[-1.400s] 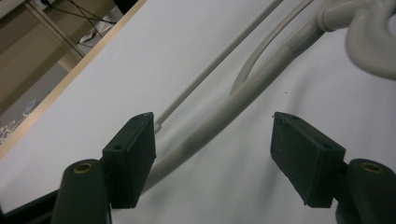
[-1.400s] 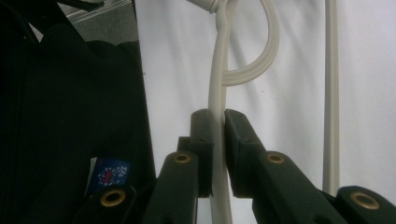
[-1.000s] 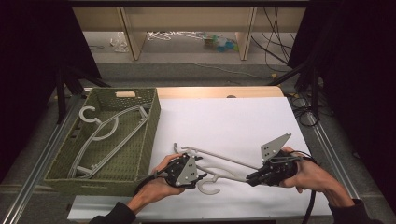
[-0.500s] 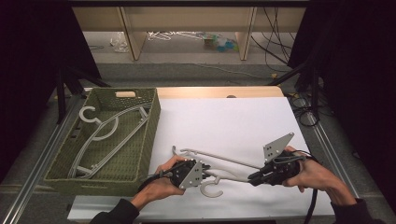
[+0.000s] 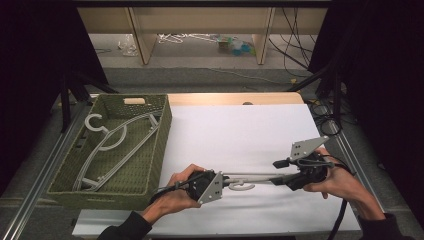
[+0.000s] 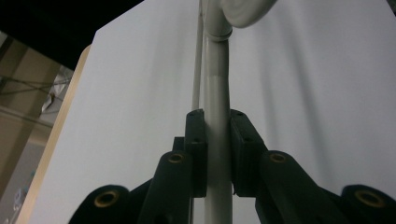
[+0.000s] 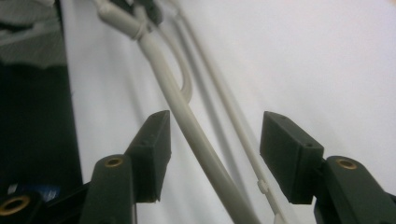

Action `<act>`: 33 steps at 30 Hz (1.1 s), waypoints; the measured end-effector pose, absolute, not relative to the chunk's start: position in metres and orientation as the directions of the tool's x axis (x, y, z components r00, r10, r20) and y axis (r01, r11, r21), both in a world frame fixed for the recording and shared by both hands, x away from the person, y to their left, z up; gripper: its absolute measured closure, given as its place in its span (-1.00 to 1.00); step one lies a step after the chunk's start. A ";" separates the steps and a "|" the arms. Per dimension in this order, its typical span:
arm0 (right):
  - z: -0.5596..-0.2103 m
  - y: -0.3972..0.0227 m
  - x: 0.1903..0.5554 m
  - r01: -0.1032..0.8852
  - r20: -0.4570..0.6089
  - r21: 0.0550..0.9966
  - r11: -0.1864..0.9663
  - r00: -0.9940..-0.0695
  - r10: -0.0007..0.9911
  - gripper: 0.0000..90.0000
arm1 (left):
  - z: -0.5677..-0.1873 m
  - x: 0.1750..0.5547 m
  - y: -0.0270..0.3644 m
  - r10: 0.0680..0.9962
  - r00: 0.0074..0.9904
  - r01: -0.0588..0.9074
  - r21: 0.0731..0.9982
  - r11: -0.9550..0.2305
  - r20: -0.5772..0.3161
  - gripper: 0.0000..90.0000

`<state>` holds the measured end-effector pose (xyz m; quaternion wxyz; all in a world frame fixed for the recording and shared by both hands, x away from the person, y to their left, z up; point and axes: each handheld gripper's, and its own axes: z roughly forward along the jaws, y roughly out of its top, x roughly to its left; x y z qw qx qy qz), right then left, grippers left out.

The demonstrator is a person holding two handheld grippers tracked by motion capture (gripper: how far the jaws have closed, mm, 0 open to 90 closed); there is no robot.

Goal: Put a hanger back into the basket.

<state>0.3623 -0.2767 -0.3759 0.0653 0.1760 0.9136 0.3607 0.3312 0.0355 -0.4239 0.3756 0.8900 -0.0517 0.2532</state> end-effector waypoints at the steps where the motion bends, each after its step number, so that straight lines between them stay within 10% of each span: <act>1: -0.374 -0.277 0.363 0.283 0.004 0.697 0.659 -0.920 0.391 -0.11 | -0.420 0.332 0.036 0.117 0.869 -0.261 0.647 -0.717 0.481 0.76; 17: -0.359 -0.279 0.347 0.300 -0.053 0.854 0.424 -0.762 0.646 -0.33 | -0.360 0.359 0.068 0.467 0.868 0.153 0.806 -0.571 0.166 0.76; 33: -0.392 -0.280 0.331 0.351 0.013 0.852 0.389 -0.757 0.654 -0.42 | -0.309 0.362 0.093 0.508 0.859 0.283 0.891 -0.356 -0.070 0.76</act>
